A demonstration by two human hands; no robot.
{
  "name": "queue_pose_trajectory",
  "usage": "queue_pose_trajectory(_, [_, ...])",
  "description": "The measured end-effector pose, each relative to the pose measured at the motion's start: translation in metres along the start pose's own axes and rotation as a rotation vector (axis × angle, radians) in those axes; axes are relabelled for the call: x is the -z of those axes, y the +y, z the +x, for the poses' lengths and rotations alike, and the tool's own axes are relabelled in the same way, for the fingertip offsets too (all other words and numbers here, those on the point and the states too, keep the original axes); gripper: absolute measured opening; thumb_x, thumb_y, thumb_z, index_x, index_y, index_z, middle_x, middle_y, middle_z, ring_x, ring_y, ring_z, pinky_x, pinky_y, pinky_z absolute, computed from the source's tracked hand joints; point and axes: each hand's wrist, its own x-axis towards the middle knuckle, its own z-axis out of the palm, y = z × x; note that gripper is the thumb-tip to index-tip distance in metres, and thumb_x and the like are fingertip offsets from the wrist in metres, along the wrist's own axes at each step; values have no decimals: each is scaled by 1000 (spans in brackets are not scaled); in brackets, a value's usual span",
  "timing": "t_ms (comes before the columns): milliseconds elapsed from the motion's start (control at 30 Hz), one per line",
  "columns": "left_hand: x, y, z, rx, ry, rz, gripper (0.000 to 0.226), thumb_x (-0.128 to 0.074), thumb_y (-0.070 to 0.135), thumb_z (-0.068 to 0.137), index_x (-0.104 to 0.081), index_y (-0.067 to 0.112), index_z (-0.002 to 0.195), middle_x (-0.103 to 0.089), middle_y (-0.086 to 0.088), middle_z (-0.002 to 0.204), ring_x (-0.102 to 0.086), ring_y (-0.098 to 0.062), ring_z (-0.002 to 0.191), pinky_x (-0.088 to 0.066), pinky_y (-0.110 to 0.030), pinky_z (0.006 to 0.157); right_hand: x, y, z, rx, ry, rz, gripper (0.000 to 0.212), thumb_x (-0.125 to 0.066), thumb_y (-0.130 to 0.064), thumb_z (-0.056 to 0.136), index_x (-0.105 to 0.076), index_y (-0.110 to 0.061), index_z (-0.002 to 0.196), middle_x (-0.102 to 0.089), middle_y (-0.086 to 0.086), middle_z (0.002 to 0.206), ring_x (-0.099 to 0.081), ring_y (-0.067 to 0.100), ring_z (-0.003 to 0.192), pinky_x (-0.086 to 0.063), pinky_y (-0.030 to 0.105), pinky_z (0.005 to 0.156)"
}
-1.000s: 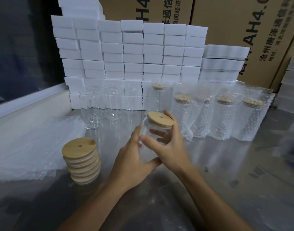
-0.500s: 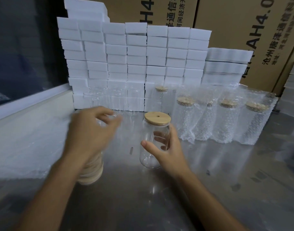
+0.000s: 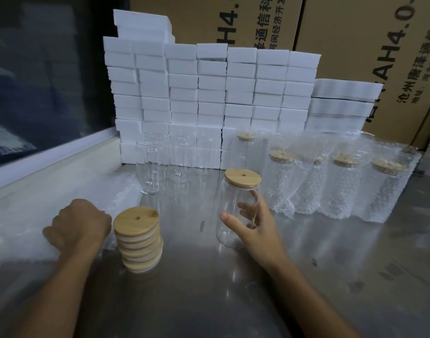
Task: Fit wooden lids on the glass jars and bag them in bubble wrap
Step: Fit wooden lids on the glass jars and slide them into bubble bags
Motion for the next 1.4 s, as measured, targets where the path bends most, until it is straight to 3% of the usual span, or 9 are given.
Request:
queue_pose_trajectory(233, [8,6,-1,-197,312,-106,16,-60,10,90,-72,-1,91,-64,-27,94,-58,-50,85,-45,-52,78,3,2,-1,9,157,-95,106,-74,-65,67,-28,-34,157,-46,-11,146,-47,4,130,-41,32,109])
queue_pose_trajectory(433, [21,32,-25,-653,508,-375,7,-61,10,90,-65,6,90,-61,-16,91,-54,-38,80,-39,-46,75,6,-21,-3,375,562,-113,45,-62,-51,86,-53,-25,122,-58,-10,116,-57,9,109,-45,25,89])
queue_pose_trajectory(600, [28,47,-50,-961,606,-448,8,-60,9,91,-65,4,89,-60,-13,83,-51,-32,74,-35,-39,71,0,-31,-9,471,449,-79,31,-58,-43,90,-65,-17,104,-65,-11,90,-63,9,88,-44,18,75])
queue_pose_trajectory(733, [18,61,-87,-1250,467,-493,8,-63,3,88,-67,1,81,-61,-11,79,-52,-30,71,-42,-40,67,-4,-34,-11,372,307,52,30,-59,-55,85,-68,-28,95,-71,-13,82,-69,6,79,-50,19,67])
queue_pose_trajectory(833, [5,63,-106,-1390,338,-423,8,-66,0,84,-66,4,78,-57,-8,78,-52,-30,69,-43,-43,61,-3,-35,-12,355,323,54,26,-62,-56,85,-61,-32,74,-57,-11,56,-55,2,54,-41,22,50])
queue_pose_trajectory(1000, [-11,58,-110,-1294,156,-194,24,-77,-7,68,-62,10,74,-56,-5,81,-52,-29,69,-40,-39,58,0,-28,-6,306,436,27,22,-66,-32,92,-65,-26,71,-69,-2,64,-67,20,54,-55,38,56])
queue_pose_trajectory(1133, [-21,54,-112,-1155,15,-83,24,-75,-4,70,-61,15,77,-56,-2,82,-57,-31,75,-44,-43,64,-7,-16,-7,299,352,-117,24,-62,-41,91,-66,-25,74,-69,-8,64,-66,15,53,-56,47,54])
queue_pose_trajectory(1267, [-26,54,-123,-1011,-210,-528,6,-57,23,92,-62,20,94,-62,9,86,-60,-14,77,-46,-29,71,-16,-10,-11,272,271,-222,34,-58,-51,88,-68,-20,77,-70,-16,69,-67,10,53,-57,45,56])
queue_pose_trajectory(1400, [-30,61,-138,-762,-398,-829,11,-71,35,85,-64,27,82,-67,16,77,-63,-2,68,-41,-8,58,-19,-7,-14,274,164,-303,33,-60,-46,89,-68,-16,76,-68,-7,64,-68,12,57,-55,44,58])
